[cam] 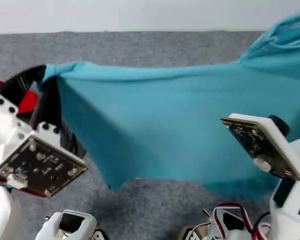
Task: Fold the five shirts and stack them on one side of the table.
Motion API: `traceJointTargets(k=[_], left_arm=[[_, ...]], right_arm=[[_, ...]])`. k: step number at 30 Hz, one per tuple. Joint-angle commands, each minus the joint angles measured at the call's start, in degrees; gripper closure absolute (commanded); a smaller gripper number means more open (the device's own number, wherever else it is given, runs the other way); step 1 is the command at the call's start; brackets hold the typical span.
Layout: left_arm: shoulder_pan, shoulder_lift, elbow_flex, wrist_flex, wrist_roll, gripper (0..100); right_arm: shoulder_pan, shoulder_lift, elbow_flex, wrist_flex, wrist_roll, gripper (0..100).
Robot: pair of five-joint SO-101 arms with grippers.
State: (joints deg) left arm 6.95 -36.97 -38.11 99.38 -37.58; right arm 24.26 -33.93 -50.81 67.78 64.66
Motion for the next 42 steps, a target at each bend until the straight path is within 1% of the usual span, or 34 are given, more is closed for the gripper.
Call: traceJointTargets(k=[1,4,7,10,13,16,18,22,25,30,33,39,42], left_arm=[[-0.4,-2.1,6.3,1.1,-0.5,99],[-0.2,-2.3,11.0,1.0,-0.5,99],[-0.1,-2.1,17.6,0.0,-0.5,99],[-0.2,-2.2,25.8,-3.9,-0.5,99],[-0.4,-2.2,34.0,-10.2,-0.5,99],[-0.4,-2.2,42.4,-17.9,-0.5,99],[-0.4,-2.1,48.2,-23.9,-0.5,99],[-0.4,-2.1,58.1,-34.7,-0.5,99],[-0.4,-0.2,62.8,-40.1,-0.5,99],[-2.6,8.9,63.5,-46.9,-0.4,99],[-4.3,15.6,61.0,-50.6,-0.4,99],[-5.1,30.2,48.6,-51.1,-0.6,99],[-4.9,36.3,42.1,-51.0,-3.1,99]], right_arm=[[1.0,1.1,-1.5,6.5,-0.5,99.0],[0.7,1.8,-1.2,12.6,-0.8,99.0],[0.7,2.3,3.2,15.0,-0.9,99.0],[0.7,3.1,9.8,14.9,-0.9,99.0],[0.0,4.1,16.5,14.7,-1.0,99.0],[-2.4,4.7,23.9,10.9,-1.0,99.0],[-3.3,5.0,28.9,6.5,-1.0,99.0],[-6.3,5.1,39.5,-5.0,-1.0,99.0],[-8.5,5.1,47.3,-14.3,-0.9,99.0],[-10.9,5.1,58.7,-29.1,-0.7,99.0],[-11.8,5.2,64.6,-38.2,-0.6,99.0],[-13.1,5.5,74.5,-55.6,-0.4,99.0],[-13.2,8.0,75.4,-61.6,-0.4,99.0]])
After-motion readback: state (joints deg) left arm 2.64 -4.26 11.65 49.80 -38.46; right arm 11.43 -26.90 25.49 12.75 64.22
